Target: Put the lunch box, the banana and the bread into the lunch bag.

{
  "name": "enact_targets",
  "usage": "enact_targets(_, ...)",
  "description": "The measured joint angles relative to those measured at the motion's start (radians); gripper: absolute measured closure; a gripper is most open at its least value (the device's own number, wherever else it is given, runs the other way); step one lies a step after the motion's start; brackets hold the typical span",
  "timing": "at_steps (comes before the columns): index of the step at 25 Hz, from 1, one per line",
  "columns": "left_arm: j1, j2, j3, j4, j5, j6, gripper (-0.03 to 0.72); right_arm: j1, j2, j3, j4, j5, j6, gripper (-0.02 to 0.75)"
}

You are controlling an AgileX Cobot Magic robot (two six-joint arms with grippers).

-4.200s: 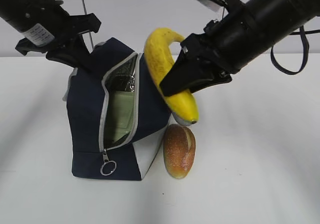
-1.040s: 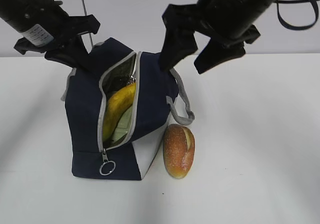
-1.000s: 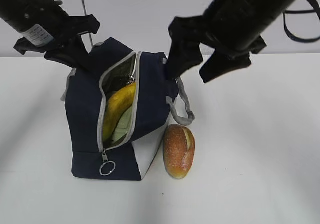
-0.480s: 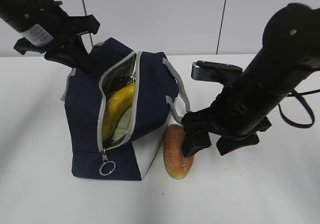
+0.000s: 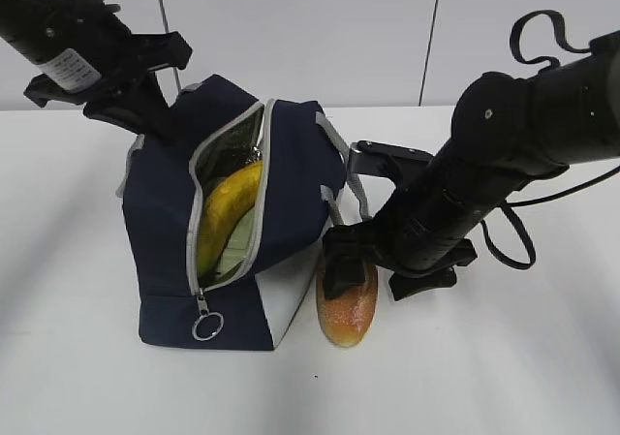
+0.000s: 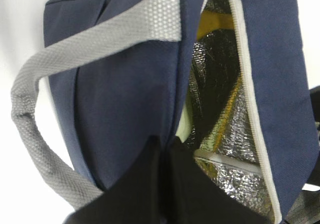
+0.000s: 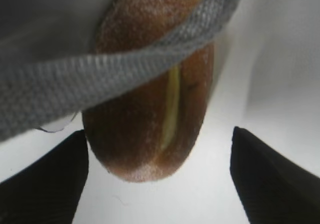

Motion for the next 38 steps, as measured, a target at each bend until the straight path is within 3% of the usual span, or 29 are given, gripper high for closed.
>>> enact_targets(5, 0.0, 0.0, 0.0, 0.014, 0.001, 0.0, 0.691, 0.0, 0.049, -0.049, 0.017, -0.017, -0.004, 0.104)
enact_targets(13, 0.0, 0.0, -0.004, 0.026, 0.003, 0.0, 0.691, 0.0, 0.061, -0.056, 0.038, -0.006, -0.004, 0.318)
enact_targets(17, 0.0, 0.0, -0.005, 0.026, 0.005, 0.0, 0.691, 0.0, 0.059, -0.06, 0.003, 0.029, -0.004, 0.337)
enact_targets(24, 0.0, 0.0, -0.005, 0.028, 0.005, 0.0, 0.691, 0.0, -0.068, -0.057, -0.232, 0.215, 0.04, 0.344)
enact_targets(29, 0.0, 0.0, -0.005, 0.029, 0.005, 0.0, 0.691, 0.0, -0.258, -0.057, -0.255, 0.323, 0.031, 0.345)
enact_targets(31, 0.0, 0.0, -0.005, 0.029, 0.005, 0.0, 0.691, 0.0, -0.332, -0.056, -0.213, 0.326, 0.001, 0.344)
enact_targets(34, 0.0, 0.0, -0.005, 0.029, 0.004, 0.0, 0.691, 0.0, -0.422, -0.056, -0.059, 0.276, -0.09, 0.345)
enact_targets(38, 0.0, 0.0, -0.005, 0.029, 0.002, 0.0, 0.691, 0.0, -0.426, -0.056, 0.265, 0.217, -0.291, 0.345)
